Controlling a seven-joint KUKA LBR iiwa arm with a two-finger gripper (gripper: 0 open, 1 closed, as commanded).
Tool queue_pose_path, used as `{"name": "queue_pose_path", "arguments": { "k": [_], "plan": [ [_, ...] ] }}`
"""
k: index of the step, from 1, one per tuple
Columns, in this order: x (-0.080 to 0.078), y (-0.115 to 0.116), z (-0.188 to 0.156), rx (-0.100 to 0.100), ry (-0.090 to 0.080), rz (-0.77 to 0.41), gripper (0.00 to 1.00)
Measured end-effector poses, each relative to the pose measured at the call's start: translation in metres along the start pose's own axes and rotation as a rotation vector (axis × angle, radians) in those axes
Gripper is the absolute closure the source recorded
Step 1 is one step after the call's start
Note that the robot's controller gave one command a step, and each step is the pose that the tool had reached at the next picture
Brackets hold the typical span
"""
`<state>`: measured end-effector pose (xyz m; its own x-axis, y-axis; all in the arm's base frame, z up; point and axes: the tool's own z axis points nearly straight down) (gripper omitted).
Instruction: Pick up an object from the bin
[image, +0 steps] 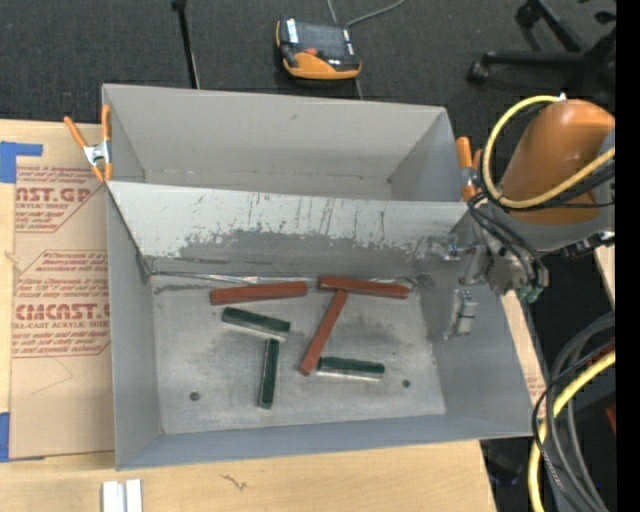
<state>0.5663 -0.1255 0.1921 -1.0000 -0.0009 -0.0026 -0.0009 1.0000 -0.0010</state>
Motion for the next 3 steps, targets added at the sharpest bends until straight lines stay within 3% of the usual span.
{"name": "queue_pose_path", "arguments": {
  "k": [1,2,3],
  "plan": [
    [0.0,0.0,0.0,0.0,0.0,0.0,0.0],
    [0.02,0.072,0.048,-0.002,-0.001,0.081,0.0],
    [0.032,0.102,0.064,-0.003,0.003,0.069,0.0]
  ]
}}
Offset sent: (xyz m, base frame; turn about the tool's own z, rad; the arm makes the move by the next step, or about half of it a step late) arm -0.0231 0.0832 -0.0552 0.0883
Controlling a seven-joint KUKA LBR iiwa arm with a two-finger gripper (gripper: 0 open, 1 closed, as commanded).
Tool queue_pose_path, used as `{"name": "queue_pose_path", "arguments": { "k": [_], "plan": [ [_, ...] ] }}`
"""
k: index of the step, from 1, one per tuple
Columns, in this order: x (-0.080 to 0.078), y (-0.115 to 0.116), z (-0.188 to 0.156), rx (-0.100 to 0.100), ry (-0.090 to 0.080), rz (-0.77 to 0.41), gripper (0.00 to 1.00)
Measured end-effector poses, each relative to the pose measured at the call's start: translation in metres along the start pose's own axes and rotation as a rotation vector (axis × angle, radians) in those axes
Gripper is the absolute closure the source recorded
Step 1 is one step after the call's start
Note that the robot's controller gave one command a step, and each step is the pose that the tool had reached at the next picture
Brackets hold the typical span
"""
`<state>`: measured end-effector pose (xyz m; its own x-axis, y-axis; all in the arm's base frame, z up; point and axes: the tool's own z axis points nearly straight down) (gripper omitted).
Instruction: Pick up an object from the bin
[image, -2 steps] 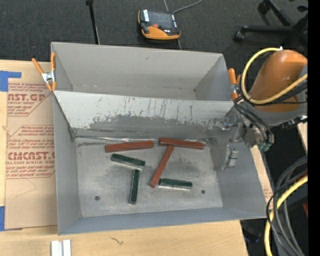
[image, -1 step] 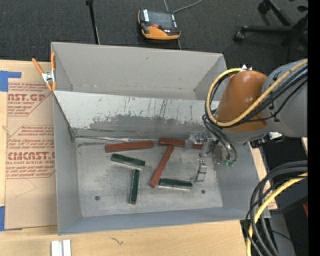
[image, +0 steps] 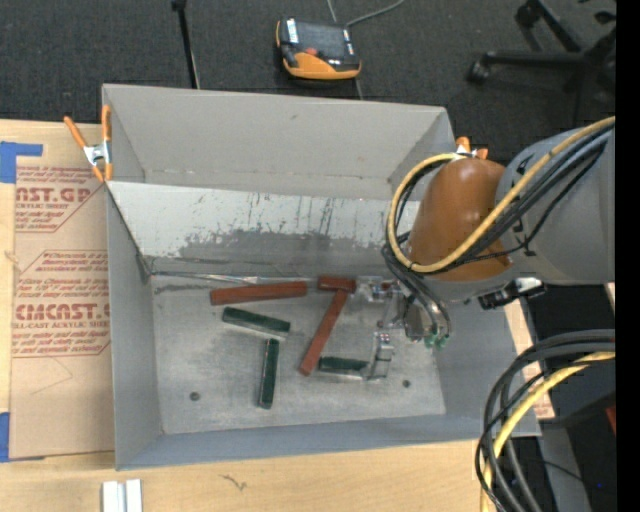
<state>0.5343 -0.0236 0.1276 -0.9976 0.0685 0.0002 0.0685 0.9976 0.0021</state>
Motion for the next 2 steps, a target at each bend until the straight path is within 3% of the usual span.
{"name": "queue_pose_path", "arguments": {
  "k": [1,2],
  "plan": [
    [0.02,0.008,-0.012,0.001,0.0,0.252,0.0],
    [0.022,0.018,0.03,0.002,-0.001,0.223,0.0]
  ]
}}
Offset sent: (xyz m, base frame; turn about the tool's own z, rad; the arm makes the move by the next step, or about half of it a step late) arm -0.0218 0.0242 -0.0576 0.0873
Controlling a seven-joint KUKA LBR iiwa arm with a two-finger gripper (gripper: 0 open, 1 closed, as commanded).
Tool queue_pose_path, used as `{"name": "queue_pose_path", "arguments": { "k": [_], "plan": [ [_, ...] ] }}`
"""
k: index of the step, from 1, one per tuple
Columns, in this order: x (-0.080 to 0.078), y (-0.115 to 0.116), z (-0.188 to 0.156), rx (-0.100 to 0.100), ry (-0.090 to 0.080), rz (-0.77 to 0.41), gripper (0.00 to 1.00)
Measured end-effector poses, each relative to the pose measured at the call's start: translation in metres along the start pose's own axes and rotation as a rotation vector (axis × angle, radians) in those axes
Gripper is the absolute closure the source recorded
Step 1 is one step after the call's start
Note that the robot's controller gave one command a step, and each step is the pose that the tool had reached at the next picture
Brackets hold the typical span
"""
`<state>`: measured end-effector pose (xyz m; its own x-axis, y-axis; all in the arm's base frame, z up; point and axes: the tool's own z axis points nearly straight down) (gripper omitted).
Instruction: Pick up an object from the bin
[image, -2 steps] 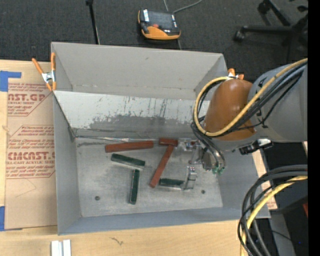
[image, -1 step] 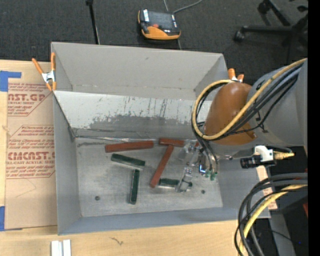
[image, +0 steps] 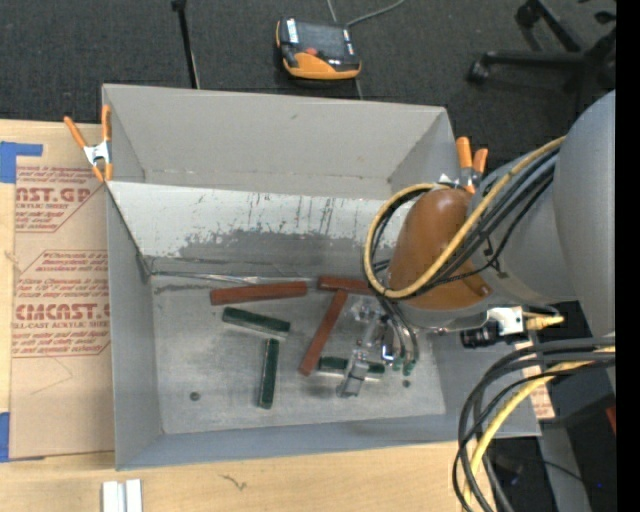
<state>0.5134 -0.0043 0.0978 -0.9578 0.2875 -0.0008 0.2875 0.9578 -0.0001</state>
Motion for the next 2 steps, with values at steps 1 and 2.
{"name": "queue_pose_path", "arguments": {
  "k": [1,2],
  "plan": [
    [0.024,0.0051,0.0265,0.0,-0.004,0.028,1.0],
    [0.024,0.0051,0.0265,0.0,-0.004,0.028,1.0]
  ]
}}
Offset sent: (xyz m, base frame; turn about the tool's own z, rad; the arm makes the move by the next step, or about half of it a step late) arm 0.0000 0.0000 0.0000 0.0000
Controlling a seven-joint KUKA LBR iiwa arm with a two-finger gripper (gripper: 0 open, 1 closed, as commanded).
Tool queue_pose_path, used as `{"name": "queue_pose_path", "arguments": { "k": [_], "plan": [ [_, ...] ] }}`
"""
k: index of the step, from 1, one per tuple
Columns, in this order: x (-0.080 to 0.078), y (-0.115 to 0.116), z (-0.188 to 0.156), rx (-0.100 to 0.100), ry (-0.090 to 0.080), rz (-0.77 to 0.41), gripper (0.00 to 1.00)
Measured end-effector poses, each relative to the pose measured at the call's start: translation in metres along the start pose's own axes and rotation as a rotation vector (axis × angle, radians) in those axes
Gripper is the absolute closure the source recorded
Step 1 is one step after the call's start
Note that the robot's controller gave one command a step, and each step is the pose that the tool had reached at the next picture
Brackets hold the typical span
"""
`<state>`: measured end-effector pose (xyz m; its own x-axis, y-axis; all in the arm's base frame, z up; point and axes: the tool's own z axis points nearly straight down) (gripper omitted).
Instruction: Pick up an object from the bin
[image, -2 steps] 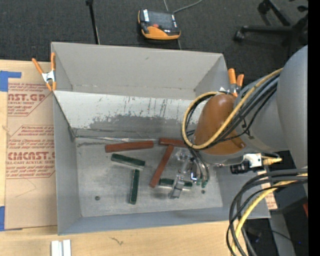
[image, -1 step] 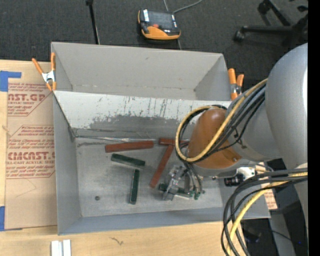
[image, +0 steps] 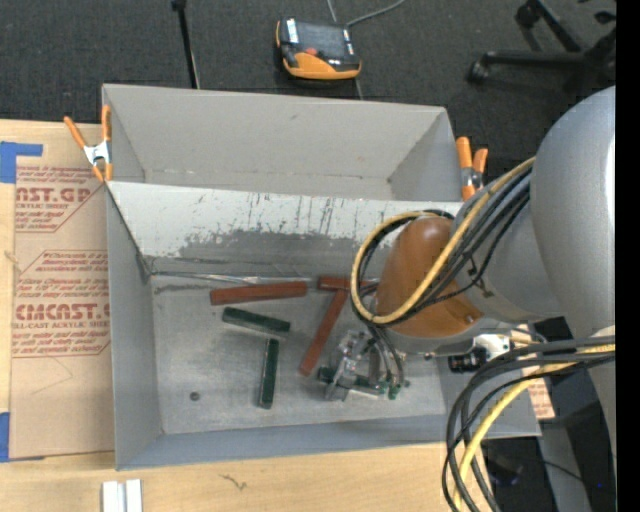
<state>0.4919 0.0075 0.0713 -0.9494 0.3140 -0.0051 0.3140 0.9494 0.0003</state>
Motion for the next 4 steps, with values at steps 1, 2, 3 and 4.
{"name": "queue_pose_path", "arguments": {
  "k": [1,2,3,4],
  "plan": [
    [0.0,0.0,-0.002,0.0,0.001,0.0,1.0],
    [0.001,0.0,-0.009,0.0,0.005,0.0,1.0],
    [0.001,0.0,-0.013,0.0,0.005,0.0,1.0],
    [0.001,0.0,-0.017,0.0,0.006,0.0,1.0]
  ]
}}
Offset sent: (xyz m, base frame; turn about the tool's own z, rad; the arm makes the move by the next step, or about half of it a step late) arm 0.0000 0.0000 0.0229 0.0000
